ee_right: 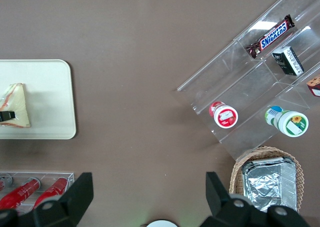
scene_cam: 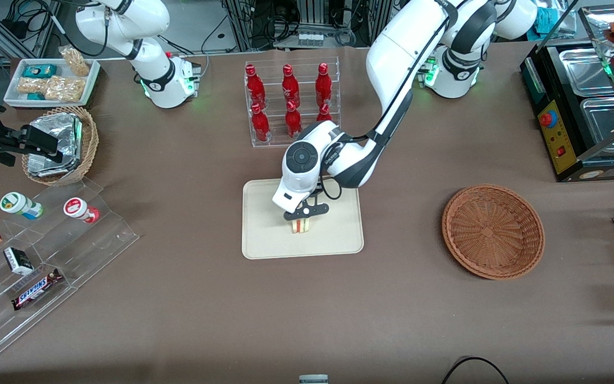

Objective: Place sandwich from basket to tray
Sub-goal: 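Carry the sandwich with the left gripper over the white tray and lower it, then open the left gripper to release the sandwich onto the tray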

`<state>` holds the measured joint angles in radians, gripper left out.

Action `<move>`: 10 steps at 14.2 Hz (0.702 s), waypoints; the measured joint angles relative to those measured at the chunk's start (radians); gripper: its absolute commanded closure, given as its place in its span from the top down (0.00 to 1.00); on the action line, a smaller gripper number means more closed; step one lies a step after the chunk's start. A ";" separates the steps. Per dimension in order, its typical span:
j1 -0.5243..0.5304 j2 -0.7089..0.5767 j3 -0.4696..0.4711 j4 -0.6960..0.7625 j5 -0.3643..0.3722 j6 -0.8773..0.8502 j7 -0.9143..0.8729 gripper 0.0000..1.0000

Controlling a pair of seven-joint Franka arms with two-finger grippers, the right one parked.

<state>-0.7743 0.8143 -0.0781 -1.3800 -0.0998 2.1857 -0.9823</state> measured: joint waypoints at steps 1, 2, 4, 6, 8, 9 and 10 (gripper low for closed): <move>0.000 0.000 0.000 0.005 0.000 0.000 0.000 1.00; 0.000 -0.002 0.000 0.014 0.000 -0.001 0.000 1.00; 0.001 -0.025 0.002 0.031 0.001 -0.026 0.000 1.00; 0.004 -0.079 0.008 0.041 0.017 -0.130 0.000 1.00; 0.009 -0.148 0.018 0.038 0.072 -0.251 0.015 1.00; 0.016 -0.184 0.023 0.034 0.089 -0.307 0.024 1.00; 0.033 -0.221 0.027 0.026 0.097 -0.365 0.025 1.00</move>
<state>-0.7409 0.5933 -0.0513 -1.3544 -0.0024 1.8211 -0.9574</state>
